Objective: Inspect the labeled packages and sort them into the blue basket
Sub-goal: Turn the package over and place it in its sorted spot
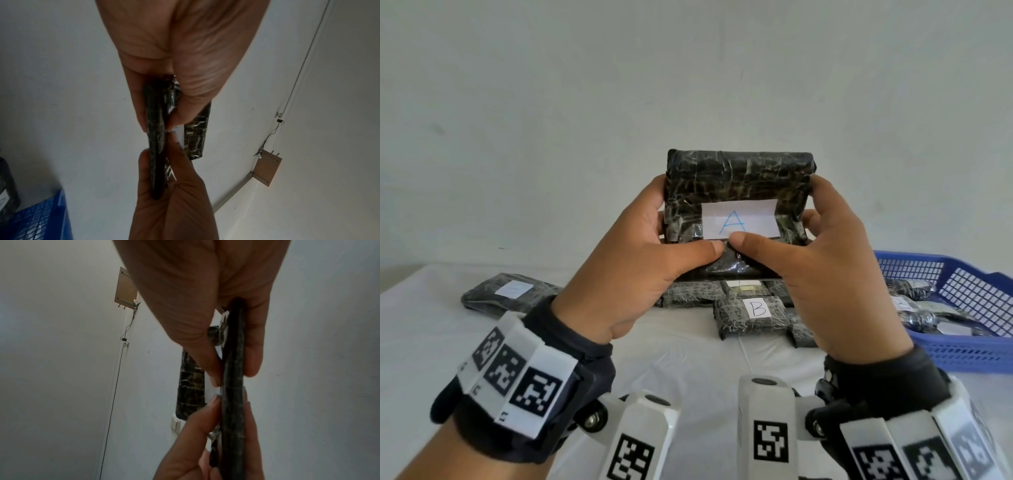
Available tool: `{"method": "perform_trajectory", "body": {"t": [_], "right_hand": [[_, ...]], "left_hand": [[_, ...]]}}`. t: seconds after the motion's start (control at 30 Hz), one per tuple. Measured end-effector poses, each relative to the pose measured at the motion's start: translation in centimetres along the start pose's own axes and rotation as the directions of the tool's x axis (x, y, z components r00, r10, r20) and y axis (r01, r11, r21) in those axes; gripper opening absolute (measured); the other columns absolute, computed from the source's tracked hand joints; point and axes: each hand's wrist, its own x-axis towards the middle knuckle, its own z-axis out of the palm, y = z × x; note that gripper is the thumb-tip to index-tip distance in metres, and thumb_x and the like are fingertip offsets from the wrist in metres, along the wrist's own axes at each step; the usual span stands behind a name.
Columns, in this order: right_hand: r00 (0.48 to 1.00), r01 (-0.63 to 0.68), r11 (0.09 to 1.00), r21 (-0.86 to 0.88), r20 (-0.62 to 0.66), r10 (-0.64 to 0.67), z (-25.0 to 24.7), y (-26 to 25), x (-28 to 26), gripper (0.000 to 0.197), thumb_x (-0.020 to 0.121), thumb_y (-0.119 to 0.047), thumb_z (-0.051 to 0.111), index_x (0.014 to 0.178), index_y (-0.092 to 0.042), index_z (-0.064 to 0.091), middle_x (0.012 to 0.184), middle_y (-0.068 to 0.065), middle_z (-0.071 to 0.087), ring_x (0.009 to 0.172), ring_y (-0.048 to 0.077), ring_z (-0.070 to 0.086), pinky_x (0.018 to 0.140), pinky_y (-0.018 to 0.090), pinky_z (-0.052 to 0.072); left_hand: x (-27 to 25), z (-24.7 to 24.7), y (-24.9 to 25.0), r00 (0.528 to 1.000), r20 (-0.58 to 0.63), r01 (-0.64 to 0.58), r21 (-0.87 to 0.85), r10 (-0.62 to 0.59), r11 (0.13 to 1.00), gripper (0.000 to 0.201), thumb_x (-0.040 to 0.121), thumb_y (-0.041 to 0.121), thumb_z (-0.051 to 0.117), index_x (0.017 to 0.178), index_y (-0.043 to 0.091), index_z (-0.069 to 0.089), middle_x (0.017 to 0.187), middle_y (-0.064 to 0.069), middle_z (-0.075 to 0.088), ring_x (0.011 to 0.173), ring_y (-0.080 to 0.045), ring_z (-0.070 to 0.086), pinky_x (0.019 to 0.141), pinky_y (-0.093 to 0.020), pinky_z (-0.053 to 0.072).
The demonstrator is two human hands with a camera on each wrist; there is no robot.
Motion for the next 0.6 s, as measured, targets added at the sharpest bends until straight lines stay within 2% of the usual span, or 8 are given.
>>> {"method": "perform_trajectory", "body": {"t": [0.13,0.2,0.23,0.3,0.37,0.4,0.47,0.6], "right_hand": [[1.0,-0.013,0.998,0.055,0.016,0.012,-0.24,0.25,-0.09,0.071,0.08,-0.015,0.09,0.141,-0.026,0.055,0.119,-0.003,0.074,0.11,0.014,0.073,0.095,0.04,0.061],[0.998,-0.045,0.995,0.089,-0.042,0.049,-0.21,0.7,-0.03,0.082,0.075,-0.023,0.093,0.144,-0.03,0.05,0.122,0.003,0.071,0.108,0.022,0.074,0.091,0.044,0.062],[0.996,-0.044,0.994,0.103,-0.068,0.051,-0.19,0.8,-0.05,0.082,0.073,-0.028,0.093,0.142,-0.032,0.05,0.123,0.005,0.07,0.107,0.024,0.075,0.09,0.046,0.063],[0.995,-0.026,0.987,0.158,-0.092,0.041,-0.13,0.72,-0.09,0.065,0.083,-0.02,0.086,0.139,-0.029,0.053,0.12,0.006,0.072,0.104,0.025,0.076,0.088,0.046,0.063],[0.996,-0.009,0.978,0.21,-0.089,0.028,-0.28,0.59,-0.05,0.045,0.097,-0.005,0.071,0.136,-0.022,0.06,0.116,0.005,0.075,0.101,0.023,0.077,0.085,0.04,0.064],[0.996,0.001,0.974,0.225,-0.09,0.02,-0.38,0.52,-0.06,0.039,0.099,0.0,0.065,0.134,-0.019,0.063,0.114,0.005,0.076,0.1,0.021,0.077,0.083,0.036,0.064],[0.994,0.007,0.966,0.26,-0.105,0.021,-0.46,0.54,0.04,0.032,0.1,0.002,0.062,0.127,-0.015,0.068,0.112,0.004,0.078,0.099,0.02,0.078,0.083,0.035,0.064],[0.996,-0.026,0.946,0.324,-0.069,0.052,-0.33,0.47,0.0,0.036,0.101,0.005,0.058,0.118,-0.022,0.073,0.105,-0.001,0.081,0.096,0.015,0.078,0.08,0.028,0.062]], "left_hand": [[0.13,-0.27,0.01,0.999,-0.029,0.028,-0.061,-0.029,0.998,0.065,0.078,-0.001,0.083,0.133,0.024,0.059,0.112,-0.005,0.079,0.106,-0.021,0.076,0.093,-0.036,0.061],[0.14,-0.23,0.07,0.998,-0.028,0.053,-0.098,-0.056,0.994,0.067,0.077,0.002,0.084,0.134,0.026,0.059,0.109,-0.008,0.079,0.102,-0.024,0.077,0.088,-0.037,0.063],[0.15,-0.19,0.13,0.998,-0.03,0.053,-0.103,-0.056,0.993,0.063,0.082,-0.002,0.08,0.135,0.027,0.059,0.108,-0.009,0.079,0.101,-0.025,0.077,0.086,-0.037,0.063],[0.16,-0.21,0.32,0.998,-0.045,0.041,-0.112,-0.046,0.993,0.057,0.091,-0.008,0.068,0.133,0.029,0.06,0.105,-0.009,0.08,0.097,-0.024,0.078,0.08,-0.033,0.063],[0.22,-0.33,0.54,0.997,-0.058,0.036,-0.14,-0.045,0.989,0.053,0.093,-0.008,0.063,0.131,0.029,0.061,0.097,-0.005,0.08,0.091,-0.02,0.079,0.075,-0.029,0.062],[0.2,-0.33,0.64,0.997,-0.059,0.038,-0.152,-0.048,0.988,0.052,0.094,-0.007,0.062,0.132,0.028,0.061,0.093,-0.003,0.08,0.088,-0.018,0.078,0.073,-0.028,0.062],[0.2,-0.38,0.73,0.997,-0.064,0.039,-0.159,-0.05,0.987,0.048,0.096,-0.007,0.059,0.131,0.027,0.063,0.089,-0.001,0.08,0.083,-0.015,0.078,0.07,-0.026,0.062],[0.18,-0.4,0.77,0.996,-0.068,0.051,-0.185,-0.064,0.981,0.047,0.096,-0.004,0.061,0.131,0.026,0.065,0.098,-0.003,0.081,0.088,-0.015,0.078,0.07,-0.025,0.061]]}}
